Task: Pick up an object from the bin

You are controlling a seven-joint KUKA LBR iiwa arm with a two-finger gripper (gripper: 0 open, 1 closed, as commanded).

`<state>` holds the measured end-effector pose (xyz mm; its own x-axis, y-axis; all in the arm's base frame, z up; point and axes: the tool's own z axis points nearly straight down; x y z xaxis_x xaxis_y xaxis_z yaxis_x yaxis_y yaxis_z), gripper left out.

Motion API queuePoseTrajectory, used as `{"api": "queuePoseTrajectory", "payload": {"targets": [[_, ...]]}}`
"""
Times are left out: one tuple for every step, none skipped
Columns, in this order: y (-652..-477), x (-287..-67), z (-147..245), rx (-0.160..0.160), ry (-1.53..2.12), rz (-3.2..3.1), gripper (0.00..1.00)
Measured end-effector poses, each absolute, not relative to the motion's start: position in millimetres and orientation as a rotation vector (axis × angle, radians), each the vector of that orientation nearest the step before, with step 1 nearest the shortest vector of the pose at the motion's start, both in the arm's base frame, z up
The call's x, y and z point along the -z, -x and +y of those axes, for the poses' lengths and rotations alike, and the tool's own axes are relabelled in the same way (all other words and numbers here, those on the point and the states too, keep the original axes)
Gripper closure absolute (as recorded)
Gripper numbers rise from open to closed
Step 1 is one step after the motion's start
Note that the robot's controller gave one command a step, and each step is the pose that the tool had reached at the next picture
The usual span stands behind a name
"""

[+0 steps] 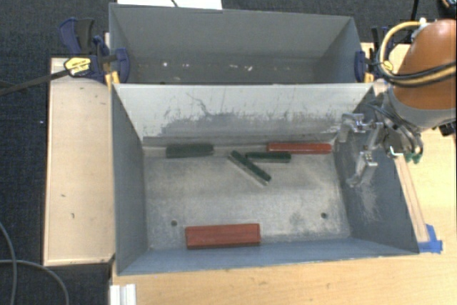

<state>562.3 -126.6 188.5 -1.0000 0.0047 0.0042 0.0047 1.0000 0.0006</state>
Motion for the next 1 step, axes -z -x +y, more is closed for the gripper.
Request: {"api": "queuePoseTrajectory", "payload": {"targets": [[-590.0, -67.1, -16.7, 0.007, 0.084, -3.139, 0.00]]}}
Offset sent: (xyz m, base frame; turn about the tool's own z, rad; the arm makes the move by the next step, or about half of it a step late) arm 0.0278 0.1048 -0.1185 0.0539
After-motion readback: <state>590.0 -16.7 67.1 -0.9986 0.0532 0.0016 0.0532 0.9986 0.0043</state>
